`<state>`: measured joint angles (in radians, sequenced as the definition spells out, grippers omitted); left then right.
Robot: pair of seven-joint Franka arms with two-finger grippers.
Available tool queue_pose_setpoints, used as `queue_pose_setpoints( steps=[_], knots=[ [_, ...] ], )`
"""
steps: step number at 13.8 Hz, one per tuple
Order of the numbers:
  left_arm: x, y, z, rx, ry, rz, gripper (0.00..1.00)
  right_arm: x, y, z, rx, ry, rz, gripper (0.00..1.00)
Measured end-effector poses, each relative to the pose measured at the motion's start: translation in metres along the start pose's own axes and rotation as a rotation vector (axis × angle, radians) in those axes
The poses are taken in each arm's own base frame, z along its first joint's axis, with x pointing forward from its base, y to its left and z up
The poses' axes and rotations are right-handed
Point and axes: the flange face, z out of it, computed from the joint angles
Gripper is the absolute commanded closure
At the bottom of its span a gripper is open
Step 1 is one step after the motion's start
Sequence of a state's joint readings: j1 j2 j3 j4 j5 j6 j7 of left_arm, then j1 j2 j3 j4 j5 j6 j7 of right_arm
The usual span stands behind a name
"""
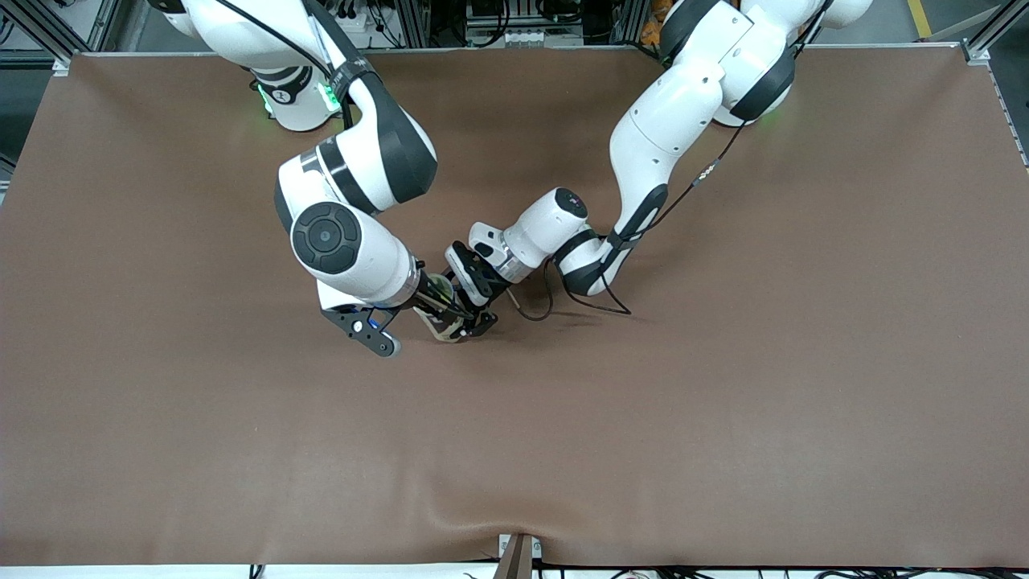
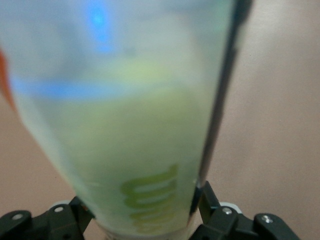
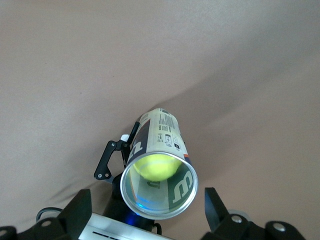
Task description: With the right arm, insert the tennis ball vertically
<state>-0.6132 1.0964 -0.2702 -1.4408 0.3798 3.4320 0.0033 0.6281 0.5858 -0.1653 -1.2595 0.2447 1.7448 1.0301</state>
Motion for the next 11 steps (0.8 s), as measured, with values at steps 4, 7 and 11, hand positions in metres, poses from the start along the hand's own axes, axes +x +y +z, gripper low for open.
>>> queue_pose_setpoints(
  steps=[4, 7, 11],
  knots=[
    [0.0, 0.0, 0.0, 0.0, -0.001, 0.0, 0.0, 0.008, 0.007, -0.011, 0.0, 0.002, 0.002, 0.0],
    [-0.003, 0.0, 0.0, 0.0, -0.006, -0.001, 0.0, 0.035, 0.044, -0.038, -0.057, -0.047, -0.049, 0.0],
    [-0.011, 0.0, 0.001, -0.003, -0.021, -0.005, 0.0, 0.109, 0.142, -0.115, -0.033, -0.062, -0.081, 0.0]
  ],
)
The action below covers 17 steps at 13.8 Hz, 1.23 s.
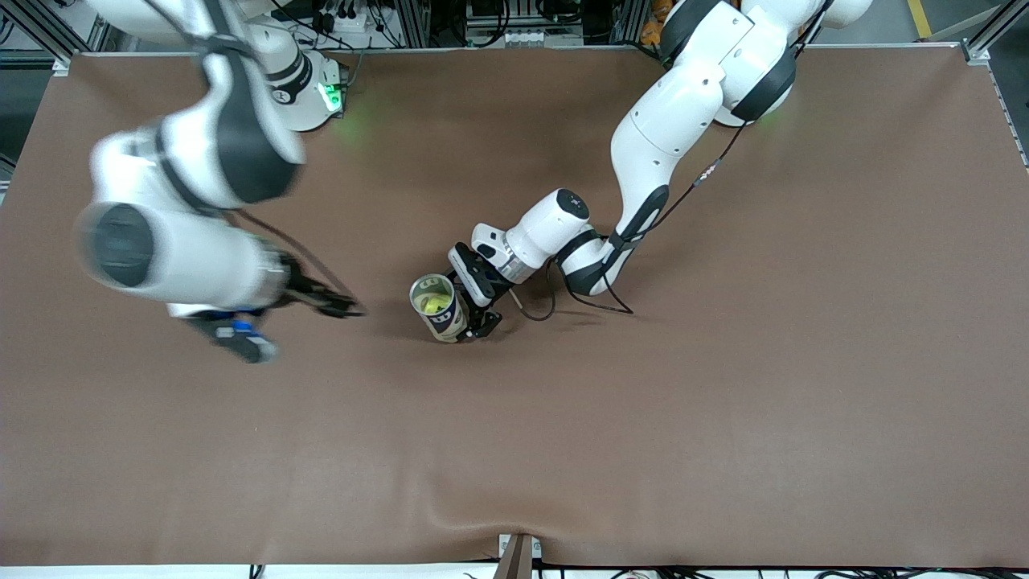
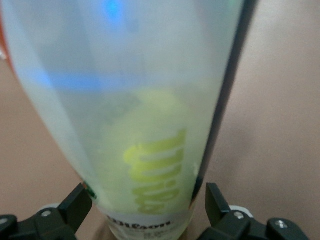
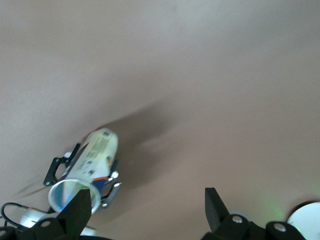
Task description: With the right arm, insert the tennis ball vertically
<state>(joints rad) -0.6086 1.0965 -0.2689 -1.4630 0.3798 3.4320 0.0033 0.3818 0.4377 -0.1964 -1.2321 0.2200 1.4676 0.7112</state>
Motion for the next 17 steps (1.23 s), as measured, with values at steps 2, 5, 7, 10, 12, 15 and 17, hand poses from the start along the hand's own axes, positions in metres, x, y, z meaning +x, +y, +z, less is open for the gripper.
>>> queue_pose_setpoints(
  steps=[2, 5, 7, 10, 12, 15, 17],
  knots=[
    [0.0, 0.0, 0.0, 0.0, 0.0, 0.0, 0.0, 0.021, 0.05, -0.026, -0.032, 0.02, -0.047, 0.0],
    [-0.001, 0.0, 0.0, 0.0, -0.002, -0.001, 0.0, 0.052, 0.113, -0.048, -0.034, 0.03, -0.09, 0.0],
    [-0.005, 0.0, 0.0, -0.002, -0.009, -0.002, 0.0, 0.071, 0.148, -0.055, -0.019, 0.032, -0.1, 0.0],
    [-0.008, 0.0, -0.002, -0.004, -0.018, -0.004, 0.0, 0.084, 0.175, -0.06, -0.007, 0.033, -0.11, 0.0],
    [-0.007, -0.002, -0.007, -0.002, -0.021, -0.004, 0.0, 0.08, 0.17, -0.06, -0.006, 0.034, -0.124, 0.0],
    [-0.006, -0.004, -0.016, -0.001, -0.032, -0.005, 0.0, 0.076, 0.162, -0.06, -0.006, 0.032, -0.138, 0.0],
    [-0.01, -0.005, -0.02, -0.003, -0.044, -0.007, 0.0, 0.076, 0.162, -0.06, -0.005, 0.033, -0.138, 0.0]
  ],
)
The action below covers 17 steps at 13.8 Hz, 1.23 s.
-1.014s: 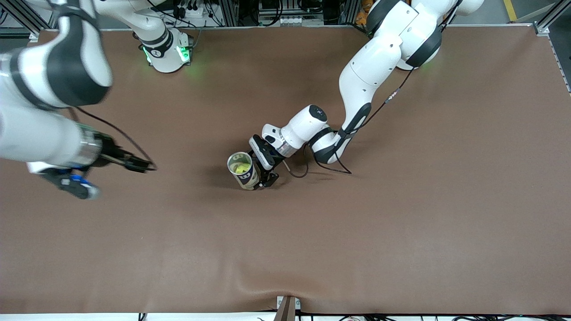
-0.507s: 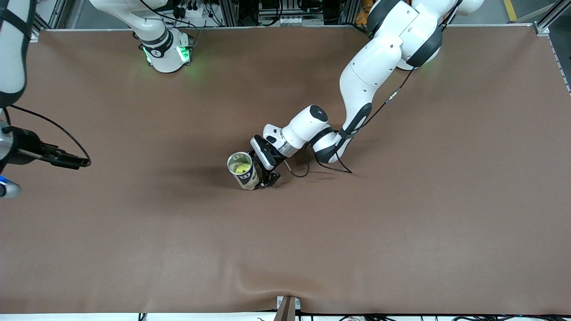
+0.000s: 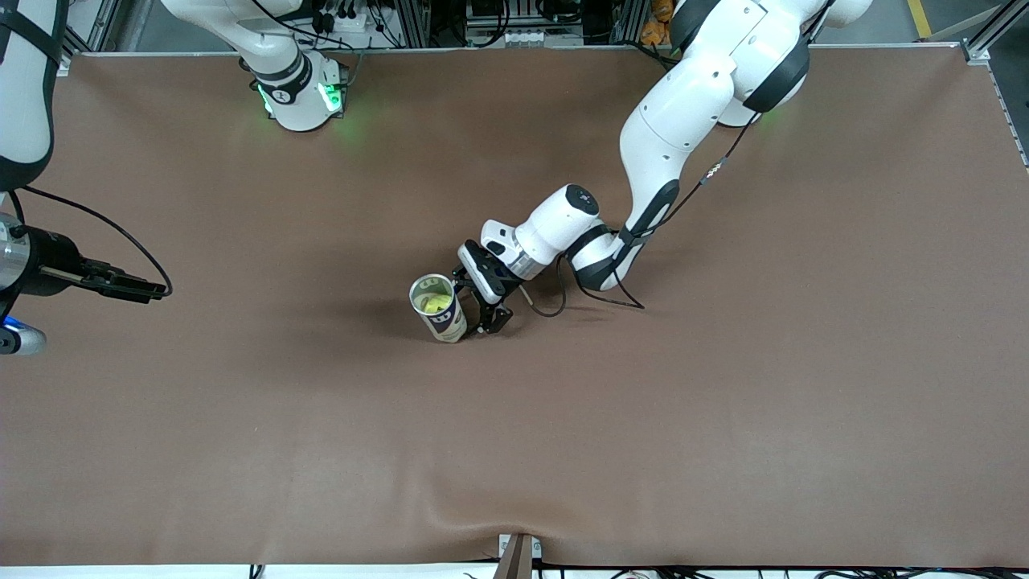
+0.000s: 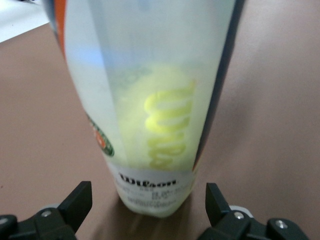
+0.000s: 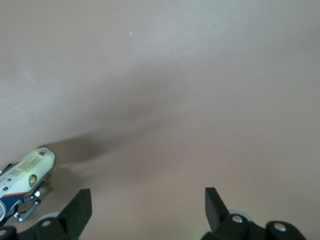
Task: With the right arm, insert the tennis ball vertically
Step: 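Release the upright tube with the left gripper and lift away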
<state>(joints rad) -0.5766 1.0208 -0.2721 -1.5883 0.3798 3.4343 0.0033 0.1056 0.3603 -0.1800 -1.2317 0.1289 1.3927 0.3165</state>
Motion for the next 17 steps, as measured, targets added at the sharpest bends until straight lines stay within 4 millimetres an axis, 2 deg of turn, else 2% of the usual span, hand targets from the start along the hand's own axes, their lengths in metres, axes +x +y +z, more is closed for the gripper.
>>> queue_pose_setpoints(
  steps=[2, 7, 10, 12, 14, 17],
  knots=[
    [-0.003, -0.002, -0.004, 0.001, -0.01, -0.002, 0.0, 0.0, 0.001, -0.002, 0.003, 0.008, 0.0, 0.0],
    [0.0, -0.011, -0.017, 0.005, -0.011, -0.018, 0.0, -0.011, 0.008, -0.029, 0.055, 0.138, -0.081, 0.0],
    [0.003, -0.017, -0.022, 0.003, -0.001, -0.044, 0.0, -0.021, 0.018, -0.03, 0.09, 0.216, -0.097, 0.0],
    [0.007, -0.018, -0.024, -0.002, 0.007, -0.055, 0.0, -0.029, 0.027, -0.031, 0.101, 0.27, -0.184, 0.0],
    [0.012, -0.016, -0.026, -0.006, 0.006, -0.056, 0.0, -0.037, 0.037, -0.04, 0.102, 0.316, -0.272, 0.0],
    [0.028, -0.014, -0.032, -0.014, -0.02, -0.059, 0.0, -0.053, 0.052, -0.054, 0.106, 0.344, -0.312, 0.0]
  ],
)
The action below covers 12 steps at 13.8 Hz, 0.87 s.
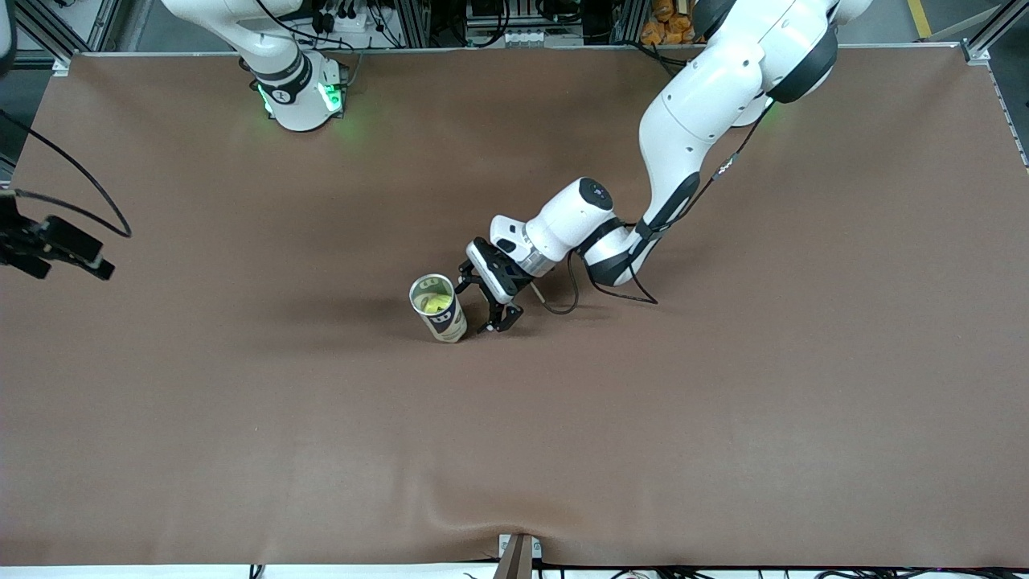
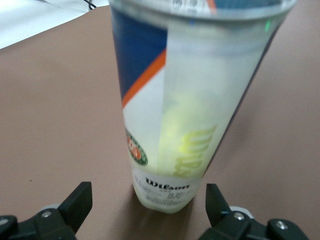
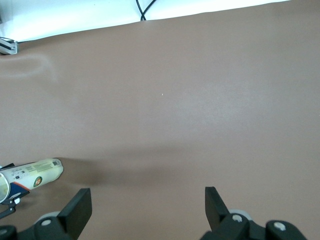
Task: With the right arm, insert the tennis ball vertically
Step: 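Release the upright tube with the left gripper and lift away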
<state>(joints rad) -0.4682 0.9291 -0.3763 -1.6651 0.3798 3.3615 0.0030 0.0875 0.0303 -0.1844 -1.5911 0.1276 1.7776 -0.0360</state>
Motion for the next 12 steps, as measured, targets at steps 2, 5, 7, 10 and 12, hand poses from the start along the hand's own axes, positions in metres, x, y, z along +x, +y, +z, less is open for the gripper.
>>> queue_pose_setpoints(
  steps=[2, 5, 7, 10, 12],
  knots=[
    [0.01, -0.002, -0.006, -0.003, -0.026, -0.01, 0.0, -0.012, 0.003, 0.003, -0.011, -0.016, -0.006, 0.0],
    [0.03, -0.002, -0.017, 0.0, -0.094, -0.008, 0.0, -0.021, 0.001, 0.015, -0.027, -0.047, -0.026, 0.0],
    [0.044, -0.005, -0.027, -0.002, -0.124, -0.02, 0.0, -0.023, -0.015, 0.022, -0.074, -0.066, -0.081, 0.0],
    [0.067, -0.018, -0.052, -0.011, -0.238, -0.054, 0.0, -0.03, -0.049, 0.022, -0.121, -0.102, -0.199, 0.0],
    [0.087, -0.03, -0.08, -0.009, -0.308, -0.071, 0.0, -0.037, -0.051, 0.007, -0.12, -0.145, -0.233, 0.0]
  ],
)
